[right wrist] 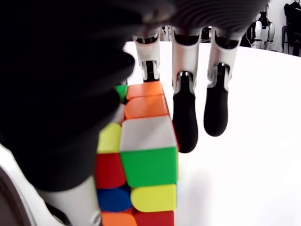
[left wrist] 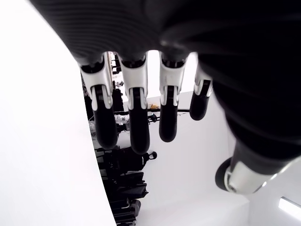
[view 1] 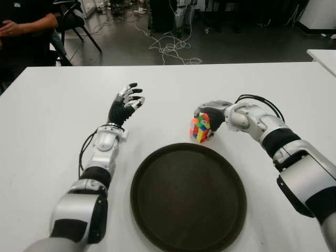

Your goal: Pick up the Rubik's Cube and put it in the plate

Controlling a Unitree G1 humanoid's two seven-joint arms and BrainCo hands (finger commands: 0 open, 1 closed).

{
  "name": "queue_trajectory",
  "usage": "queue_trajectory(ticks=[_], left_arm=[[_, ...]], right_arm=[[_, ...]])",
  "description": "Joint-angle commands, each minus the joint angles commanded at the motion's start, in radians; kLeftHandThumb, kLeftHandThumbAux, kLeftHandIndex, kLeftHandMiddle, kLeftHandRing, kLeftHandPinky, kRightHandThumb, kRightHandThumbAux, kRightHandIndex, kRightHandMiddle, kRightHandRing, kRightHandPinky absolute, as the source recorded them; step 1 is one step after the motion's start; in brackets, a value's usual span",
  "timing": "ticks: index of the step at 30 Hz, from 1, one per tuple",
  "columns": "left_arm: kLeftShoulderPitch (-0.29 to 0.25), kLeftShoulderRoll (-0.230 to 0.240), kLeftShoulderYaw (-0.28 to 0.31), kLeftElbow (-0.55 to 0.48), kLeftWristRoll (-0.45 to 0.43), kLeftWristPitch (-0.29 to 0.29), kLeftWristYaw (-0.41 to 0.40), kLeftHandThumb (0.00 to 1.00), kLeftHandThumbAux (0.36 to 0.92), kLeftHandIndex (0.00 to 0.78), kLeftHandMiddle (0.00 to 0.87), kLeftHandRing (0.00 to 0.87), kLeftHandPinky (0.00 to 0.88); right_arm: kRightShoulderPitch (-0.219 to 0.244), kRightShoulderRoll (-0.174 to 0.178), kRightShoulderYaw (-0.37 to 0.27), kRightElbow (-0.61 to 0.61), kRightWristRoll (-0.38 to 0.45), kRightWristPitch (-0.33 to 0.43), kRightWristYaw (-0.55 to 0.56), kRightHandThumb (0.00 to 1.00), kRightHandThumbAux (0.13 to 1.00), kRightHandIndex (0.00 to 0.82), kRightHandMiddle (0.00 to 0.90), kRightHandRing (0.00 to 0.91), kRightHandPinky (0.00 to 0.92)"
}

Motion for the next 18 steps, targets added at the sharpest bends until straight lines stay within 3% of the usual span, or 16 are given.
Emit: queue_trajectory(ticks=[18], left_arm=[[0.005, 0.002, -0.011, -0.008, 0.017, -0.001, 0.022, 0.122, 0.647, 0.167, 0.249, 0.275, 0.321]], right_arm=[[0.022, 0.008, 0.008, -0.008, -0.003, 0.013, -0.026, 0.0, 0.874, 0.402, 0.544, 0.559, 0.517]])
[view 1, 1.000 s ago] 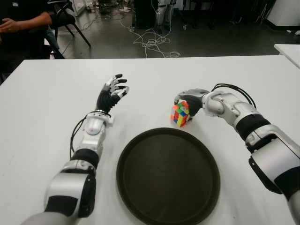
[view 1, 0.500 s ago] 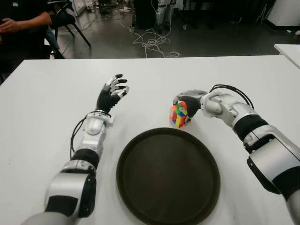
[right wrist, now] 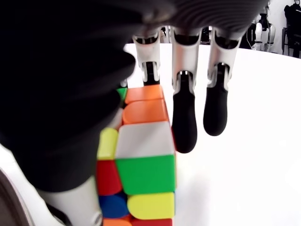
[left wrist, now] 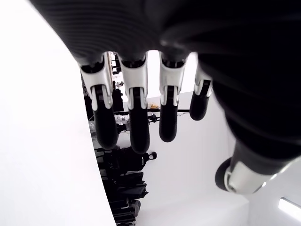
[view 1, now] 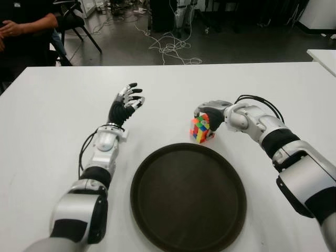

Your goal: Pick up the Rubik's Cube and put it in the plate

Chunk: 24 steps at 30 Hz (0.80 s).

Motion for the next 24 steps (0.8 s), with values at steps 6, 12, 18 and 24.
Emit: queue_trajectory(ticks=[6, 12, 18, 24], left_arm=[[0.002, -0.005, 0.005, -0.006, -0.011, 0.003, -0.01, 0.13, 0.662, 0.173, 0.251, 0.278, 0.32], [0.003, -0.01, 0.01, -0.012, -0.025, 0.009, -0.024, 0.134, 0.67, 0.176, 0.251, 0.279, 0.32], [0.004, -0.011, 0.009, -0.013, -0.026, 0.009, -0.02, 0.133, 0.668, 0.171, 0.256, 0.281, 0.321], [0.004, -0.01, 0.009, -0.013, -0.024, 0.008, -0.02, 0.13, 0.663, 0.173, 0.257, 0.279, 0.318]], right_arm=[[0.003, 0.009, 0.016, 0.006, -0.007, 0.015, 0.002, 0.0, 0.851, 0.251, 0.359, 0.421, 0.383], [0.005, 0.01, 0.034, 0.007, -0.018, 0.017, -0.002, 0.0, 0.837, 0.189, 0.258, 0.28, 0.264], [0.007, 0.011, 0.049, 0.005, -0.037, 0.012, -0.02, 0.0, 0.796, 0.126, 0.159, 0.161, 0.125], [0.006, 0.011, 0.062, 0.006, -0.046, 0.005, -0.044, 0.0, 0.792, 0.099, 0.125, 0.128, 0.101]])
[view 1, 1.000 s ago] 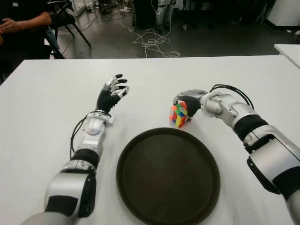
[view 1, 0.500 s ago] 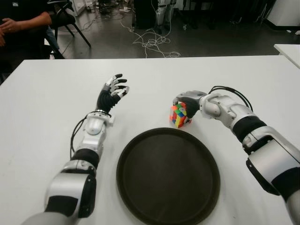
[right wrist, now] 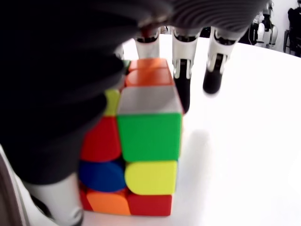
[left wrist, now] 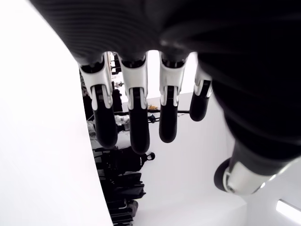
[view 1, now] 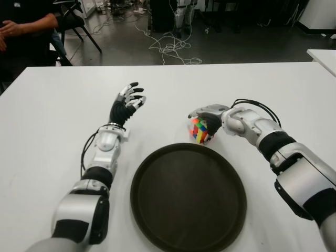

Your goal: Pick up the Rubik's Cube and put it in the plate

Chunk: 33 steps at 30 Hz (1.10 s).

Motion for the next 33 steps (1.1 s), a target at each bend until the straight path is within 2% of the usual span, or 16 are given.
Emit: queue_trajectory(ticks=[13, 18, 22, 25, 26, 27, 29, 30, 33], left_arm=[[0.003, 0.004, -0.014, -0.009, 0.018, -0.002, 0.015, 0.107, 0.648, 0.171, 0.253, 0.278, 0.326], [0.003, 0.005, -0.018, -0.009, 0.023, 0.0, 0.024, 0.117, 0.638, 0.168, 0.254, 0.28, 0.326], [0.005, 0.005, -0.018, -0.011, 0.027, 0.0, 0.026, 0.118, 0.632, 0.167, 0.249, 0.278, 0.32], [0.006, 0.006, -0.019, -0.013, 0.029, 0.0, 0.026, 0.115, 0.637, 0.171, 0.251, 0.278, 0.317], [0.007, 0.006, -0.019, -0.014, 0.029, -0.001, 0.026, 0.114, 0.639, 0.172, 0.251, 0.278, 0.317], [0.007, 0.006, -0.019, -0.015, 0.029, -0.001, 0.026, 0.111, 0.641, 0.174, 0.252, 0.278, 0.317], [0.008, 0.007, -0.019, -0.017, 0.03, -0.002, 0.027, 0.107, 0.643, 0.175, 0.253, 0.28, 0.32], [0.009, 0.007, -0.019, -0.018, 0.03, -0.002, 0.028, 0.105, 0.644, 0.175, 0.253, 0.281, 0.322], [0.01, 0.006, -0.018, -0.02, 0.029, -0.002, 0.029, 0.111, 0.653, 0.176, 0.251, 0.28, 0.318]], right_arm=[[0.002, -0.006, 0.006, -0.003, 0.002, -0.033, -0.053, 0.0, 0.809, 0.084, 0.106, 0.109, 0.088], [0.004, -0.011, 0.001, -0.001, 0.006, -0.062, -0.085, 0.0, 0.854, 0.108, 0.121, 0.12, 0.107], [0.012, -0.017, -0.008, -0.004, 0.008, -0.089, -0.149, 0.033, 0.884, 0.136, 0.148, 0.151, 0.162], [0.018, -0.019, -0.012, -0.005, 0.004, -0.1, -0.203, 0.236, 0.879, 0.21, 0.235, 0.247, 0.291], [0.019, -0.02, -0.011, -0.005, 0.002, -0.102, -0.218, 0.261, 0.877, 0.219, 0.246, 0.257, 0.302], [0.019, -0.02, -0.01, -0.004, 0.0, -0.103, -0.228, 0.415, 0.827, 0.286, 0.276, 0.29, 0.337], [0.018, -0.02, -0.008, -0.001, -0.003, -0.106, -0.246, 0.551, 0.782, 0.346, 0.325, 0.34, 0.389], [0.019, -0.021, -0.008, -0.001, -0.003, -0.109, -0.261, 0.603, 0.765, 0.37, 0.349, 0.366, 0.415], [0.02, -0.021, -0.008, 0.001, -0.004, -0.116, -0.29, 0.666, 0.743, 0.402, 0.453, 0.464, 0.475]])
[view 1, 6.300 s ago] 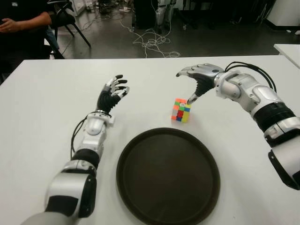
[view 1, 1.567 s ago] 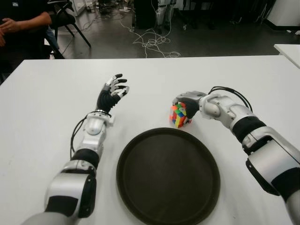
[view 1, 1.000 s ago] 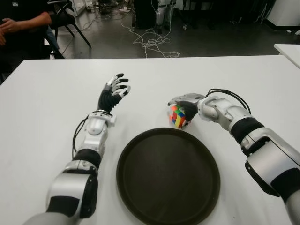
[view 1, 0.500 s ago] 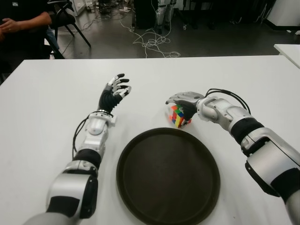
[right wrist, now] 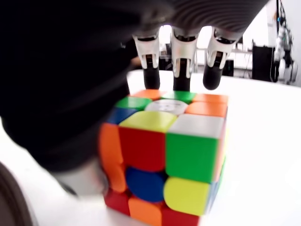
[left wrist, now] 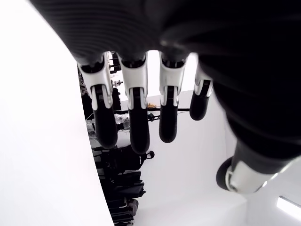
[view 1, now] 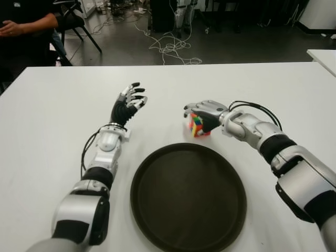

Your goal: Pick up the Rubik's Cube and put it in the plate

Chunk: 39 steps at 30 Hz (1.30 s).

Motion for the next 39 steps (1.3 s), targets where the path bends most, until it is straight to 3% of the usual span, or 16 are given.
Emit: queue_trajectory(ticks=[5, 13, 20, 30, 39], left_arm=[[0.003, -0.002, 0.005, -0.006, -0.007, 0.006, -0.004, 0.118, 0.669, 0.171, 0.251, 0.278, 0.315], [0.004, 0.0, 0.008, -0.009, -0.011, 0.012, -0.013, 0.115, 0.649, 0.162, 0.241, 0.276, 0.323], [0.006, 0.002, 0.009, -0.011, -0.012, 0.01, -0.016, 0.101, 0.637, 0.166, 0.246, 0.277, 0.328], [0.007, 0.004, 0.007, -0.013, -0.01, 0.014, -0.017, 0.116, 0.664, 0.173, 0.249, 0.281, 0.334], [0.006, 0.007, 0.006, -0.012, -0.008, 0.012, -0.016, 0.119, 0.637, 0.163, 0.241, 0.279, 0.327]], right_arm=[[-0.001, 0.0, -0.003, 0.005, 0.005, -0.007, -0.023, 0.69, 0.735, 0.415, 0.503, 0.507, 0.489], [-0.004, -0.004, 0.001, 0.009, -0.001, -0.023, -0.043, 0.693, 0.732, 0.419, 0.539, 0.549, 0.503], [-0.013, -0.004, 0.01, 0.019, -0.009, -0.022, -0.037, 0.691, 0.732, 0.42, 0.556, 0.564, 0.501], [-0.017, -0.012, 0.002, 0.015, -0.005, -0.043, -0.025, 0.691, 0.732, 0.42, 0.565, 0.576, 0.506], [-0.023, -0.014, -0.002, 0.011, -0.007, -0.036, -0.012, 0.69, 0.733, 0.421, 0.575, 0.58, 0.508]])
